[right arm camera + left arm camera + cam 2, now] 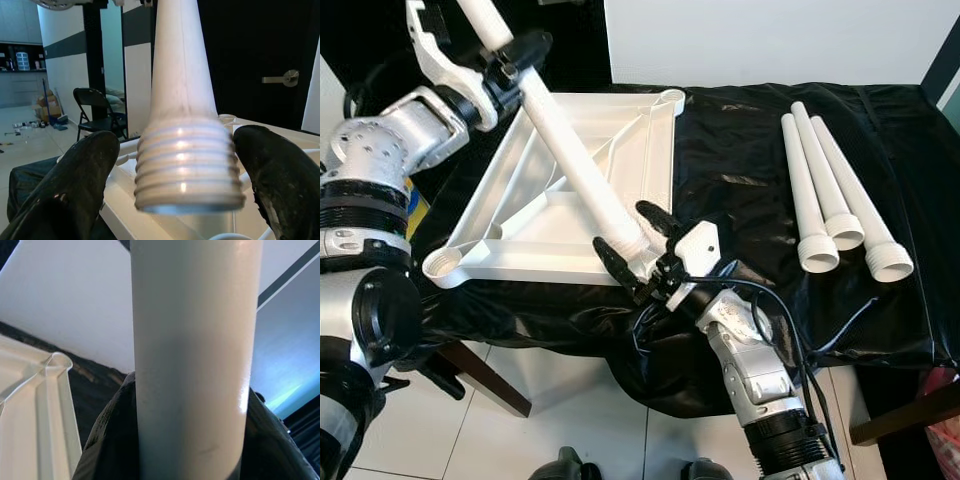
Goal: Building children table
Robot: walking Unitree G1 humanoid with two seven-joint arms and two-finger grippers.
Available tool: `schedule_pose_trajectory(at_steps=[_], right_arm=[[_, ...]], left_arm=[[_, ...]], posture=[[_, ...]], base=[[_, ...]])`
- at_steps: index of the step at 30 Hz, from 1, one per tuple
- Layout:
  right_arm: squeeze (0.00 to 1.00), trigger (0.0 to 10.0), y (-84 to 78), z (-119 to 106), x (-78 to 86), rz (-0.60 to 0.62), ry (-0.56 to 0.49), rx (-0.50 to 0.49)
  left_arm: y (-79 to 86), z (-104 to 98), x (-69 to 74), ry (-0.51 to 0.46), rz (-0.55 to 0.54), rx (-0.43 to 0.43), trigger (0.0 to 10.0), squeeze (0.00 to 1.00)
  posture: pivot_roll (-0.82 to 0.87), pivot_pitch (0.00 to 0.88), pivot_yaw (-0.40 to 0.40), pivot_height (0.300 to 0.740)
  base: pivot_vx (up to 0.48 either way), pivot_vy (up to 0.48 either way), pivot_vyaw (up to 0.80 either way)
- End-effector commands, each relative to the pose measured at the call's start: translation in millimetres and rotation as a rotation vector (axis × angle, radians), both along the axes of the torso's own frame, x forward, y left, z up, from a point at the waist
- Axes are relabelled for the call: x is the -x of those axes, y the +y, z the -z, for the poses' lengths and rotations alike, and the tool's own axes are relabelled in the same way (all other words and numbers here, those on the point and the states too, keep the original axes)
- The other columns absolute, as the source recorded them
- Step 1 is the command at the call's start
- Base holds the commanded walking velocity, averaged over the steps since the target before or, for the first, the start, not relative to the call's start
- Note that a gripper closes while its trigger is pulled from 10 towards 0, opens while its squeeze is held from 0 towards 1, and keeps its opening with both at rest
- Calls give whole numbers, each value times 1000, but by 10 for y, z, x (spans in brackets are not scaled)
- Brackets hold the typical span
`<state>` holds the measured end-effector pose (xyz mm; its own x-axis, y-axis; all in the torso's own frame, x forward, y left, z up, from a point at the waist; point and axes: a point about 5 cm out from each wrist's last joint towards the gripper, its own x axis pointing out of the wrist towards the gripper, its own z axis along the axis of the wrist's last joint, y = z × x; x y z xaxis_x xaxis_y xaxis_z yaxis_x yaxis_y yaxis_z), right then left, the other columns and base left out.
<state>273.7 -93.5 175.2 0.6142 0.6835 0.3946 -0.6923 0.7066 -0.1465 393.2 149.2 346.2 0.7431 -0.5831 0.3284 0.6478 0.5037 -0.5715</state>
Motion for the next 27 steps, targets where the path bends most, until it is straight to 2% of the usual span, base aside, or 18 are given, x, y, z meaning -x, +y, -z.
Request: schedule_pose_trajectory(at_steps=[1, 2, 3, 4, 10, 12, 16, 27], right_arm=[[1000, 10000, -15, -8, -8, 15, 1, -8], [1000, 10000, -20, -13, -18, 27, 1, -12], [576, 10000, -40, -26, -45, 37, 15, -28], [0, 10000, -43, -32, -54, 35, 18, -31], [0, 10000, -49, -43, -62, 25, 19, -32], [0, 10000, -61, -105, -136, 27, 19, -51], [0, 10000, -78, -178, -190, 34, 18, -84], [0, 10000, -118, -346, -309, 125, 26, -152]], left_arm=[[12, -127, 67, -99, 69, 19, 10000, 0], [9, -146, 78, -113, 66, 5, 10000, 0], [-17, -212, 100, -136, 59, -9, 10000, 0], [-25, -228, 106, -141, 57, -12, 10000, 0], [-46, -266, 122, -166, 45, -36, 10000, 0], [-82, -354, 172, -218, 31, -48, 10000, 0], [-120, -421, 233, -260, 24, -67, 10000, 0], [-229, -564, 377, -369, 3, -145, 10000, 0]], posture=[[-3, 42, 25, 740], [7, 43, 19, 740], [25, 48, 0, 740], [28, 50, -4, 740], [36, 53, -15, 740], [56, 58, -46, 740], [61, 58, -53, 740], [63, 59, -48, 740]], base=[[0, 0, 0], [0, 0, 0], [0, 0, 0], [0, 0, 0], [0, 0, 0], [0, 0, 0], [0, 0, 0], [0, 0, 0]])
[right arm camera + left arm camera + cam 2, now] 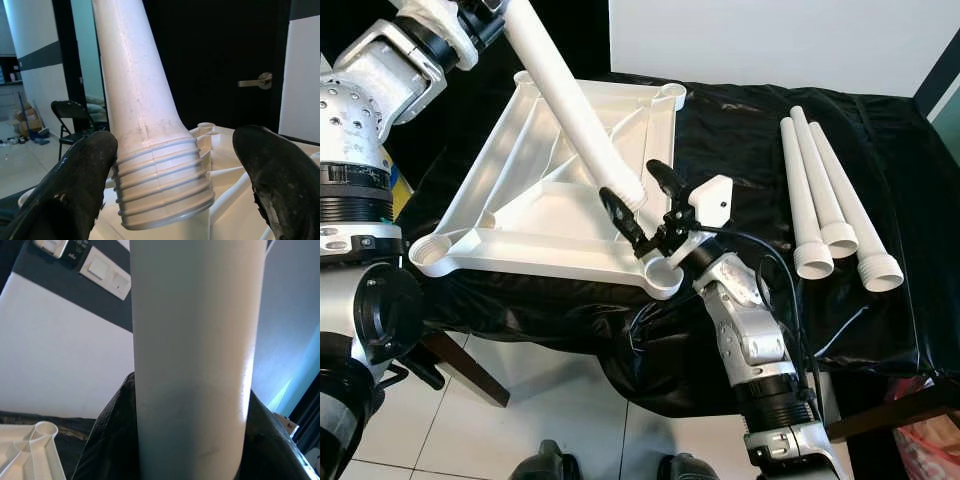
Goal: Building children table
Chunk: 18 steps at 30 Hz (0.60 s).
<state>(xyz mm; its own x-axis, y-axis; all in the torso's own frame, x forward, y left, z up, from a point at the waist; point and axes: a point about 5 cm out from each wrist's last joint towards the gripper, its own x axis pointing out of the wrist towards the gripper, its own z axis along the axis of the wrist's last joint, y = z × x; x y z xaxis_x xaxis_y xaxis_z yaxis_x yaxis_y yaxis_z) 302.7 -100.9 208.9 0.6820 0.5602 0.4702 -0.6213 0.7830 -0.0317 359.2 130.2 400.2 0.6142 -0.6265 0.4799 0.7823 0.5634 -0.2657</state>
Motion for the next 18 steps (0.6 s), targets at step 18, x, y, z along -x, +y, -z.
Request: schedule_pose_trajectory(at_steps=[18], right_arm=[[0, 10000, -143, -10, -82, 123, 33, 14]], left_arm=[[-244, -25, 162, -121, 25, -141, 10000, 0]], posture=[[84, 33, -48, 740]], base=[[0, 0, 0]])
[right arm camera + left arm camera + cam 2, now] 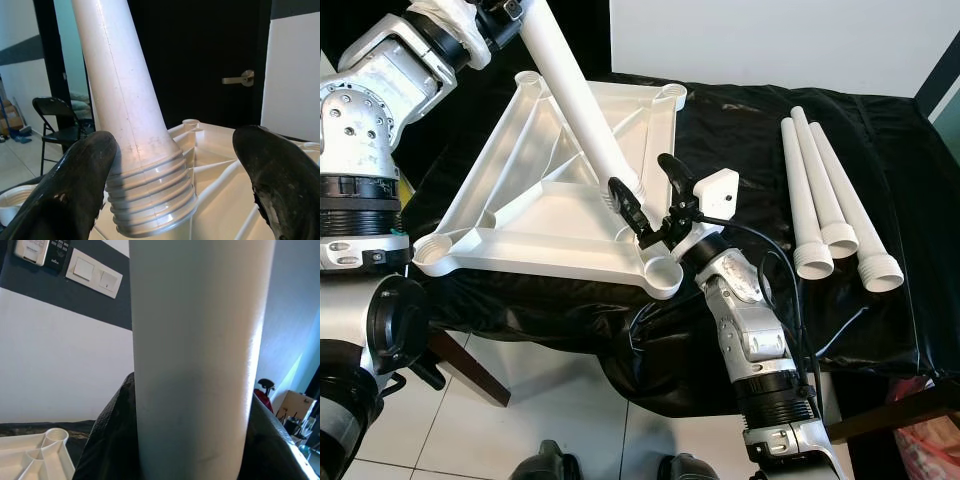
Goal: Building children table
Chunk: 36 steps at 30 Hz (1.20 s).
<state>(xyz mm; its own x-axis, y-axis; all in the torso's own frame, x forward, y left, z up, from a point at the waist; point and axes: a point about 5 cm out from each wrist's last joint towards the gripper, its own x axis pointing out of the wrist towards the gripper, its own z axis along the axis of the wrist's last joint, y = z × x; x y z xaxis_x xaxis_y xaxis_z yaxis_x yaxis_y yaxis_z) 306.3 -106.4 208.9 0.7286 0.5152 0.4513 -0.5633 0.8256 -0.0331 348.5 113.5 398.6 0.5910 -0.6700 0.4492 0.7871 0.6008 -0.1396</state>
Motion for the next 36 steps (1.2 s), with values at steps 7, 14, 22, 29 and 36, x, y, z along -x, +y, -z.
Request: schedule_pose_trajectory(at_steps=[7, 14, 22, 29, 36], right_arm=[[0, 10000, -116, -27, -122, 82, 56, 59], [0, 10000, -119, -68, -203, 104, 77, 186], [0, 10000, -68, -199, -207, 54, 58, 296], [0, 10000, -68, -256, -246, 44, 81, 337], [0, 10000, -11, -296, -352, 51, 117, 421]], left_arm=[[-199, -69, 82, -105, 33, -91, 10000, 0], [-309, -95, 140, -158, 36, -136, 10000, 0], [-456, -88, 217, -198, 98, -180, 10000, 0], [-582, -84, 275, -247, 133, -222, 10000, 0], [-787, -181, 455, -332, 245, -224, 10000, 0]], posture=[[96, 11, -50, 740], [112, 8, -55, 740], [105, 28, -38, 740], [102, 39, -41, 740], [87, 51, -29, 740]], base=[[0, 0, 0], [0, 0, 0], [0, 0, 0], [0, 0, 0], [0, 0, 0]])
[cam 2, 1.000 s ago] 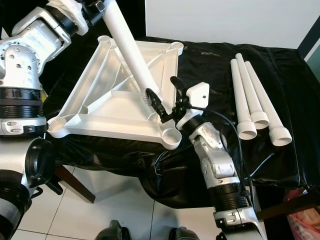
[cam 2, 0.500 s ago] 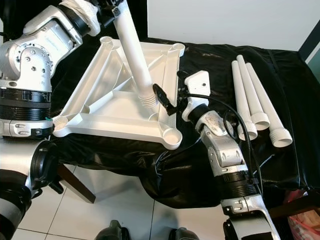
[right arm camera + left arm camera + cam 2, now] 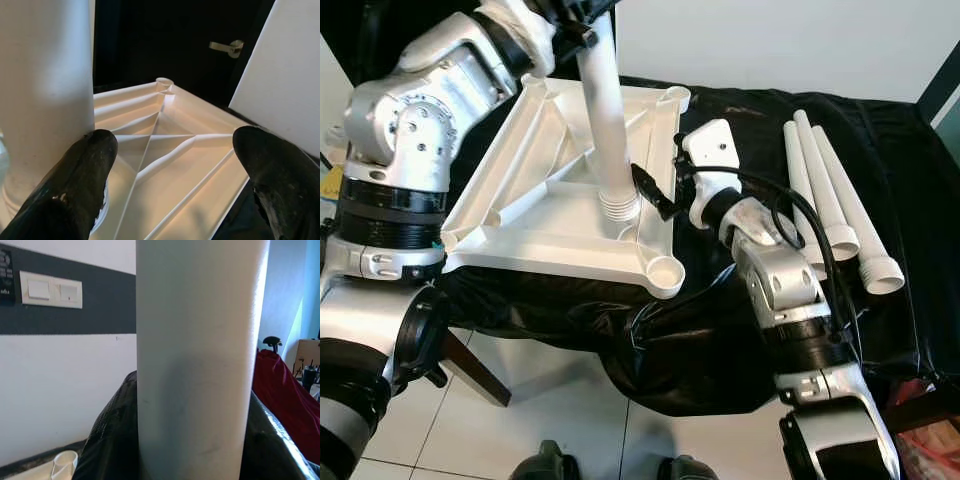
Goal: Building children table
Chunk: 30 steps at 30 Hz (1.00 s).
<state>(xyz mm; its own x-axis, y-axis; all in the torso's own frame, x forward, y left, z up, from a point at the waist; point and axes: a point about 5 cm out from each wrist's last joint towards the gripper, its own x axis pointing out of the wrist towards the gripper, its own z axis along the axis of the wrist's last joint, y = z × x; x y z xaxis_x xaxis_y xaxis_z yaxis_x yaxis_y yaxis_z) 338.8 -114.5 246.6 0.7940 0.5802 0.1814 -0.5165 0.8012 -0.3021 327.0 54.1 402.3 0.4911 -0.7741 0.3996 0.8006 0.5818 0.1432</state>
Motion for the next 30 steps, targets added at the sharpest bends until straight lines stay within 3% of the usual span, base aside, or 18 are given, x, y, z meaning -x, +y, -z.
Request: schedule_pose_trajectory(at_steps=[1, 9, 17, 19, 21, 23, 24, 26, 28, 30], right_arm=[[0, 10000, 71, 80, -26, -16, 43, 41], [0, 10000, 68, 35, -99, 16, 50, 79], [0, 10000, 91, 15, -126, 13, 73, 95], [0, 10000, 98, 3, -127, 11, 72, 93], [0, 10000, 68, -23, -128, 20, 73, 78], [0, 10000, 68, -23, -128, 20, 73, 78], [0, 10000, 34, -35, -125, 25, 80, 60], [0, 10000, 34, -35, -125, 25, 80, 60], [0, 10000, -40, -54, -112, 33, 89, 38], [0, 10000, -68, -62, -107, 34, 90, 35]], left_arm=[[-192, -144, 240, -114, 232, -32, 10000, 0], [-277, -206, 320, -152, 276, -48, 10000, 0], [-250, -238, 320, -175, 282, -58, 10000, 0], [-222, -253, 274, -177, 274, -66, 10000, 0], [-136, -273, 110, -178, 241, -97, 10000, 0], [-136, -273, 110, -178, 241, -97, 10000, 0], [-74, -274, 12, -177, 216, -116, 10000, 0], [-74, -274, 12, -177, 216, -116, 10000, 0], [41, -255, -140, -169, 170, -145, 10000, 0], [75, -243, -184, -161, 158, -152, 10000, 0]], posture=[[87, 51, -29, 740], [75, 52, -21, 740], [71, 60, -15, 740], [72, 62, -16, 740], [71, 62, -14, 740], [71, 62, -14, 740], [71, 61, -14, 740], [71, 61, -14, 740], [66, 62, -13, 740], [66, 62, -13, 740]], base=[[0, 0, 0], [0, 0, 0], [0, 0, 0], [0, 0, 0], [0, 0, 0], [0, 0, 0], [0, 0, 0], [0, 0, 0], [0, 0, 0], [0, 0, 0]])
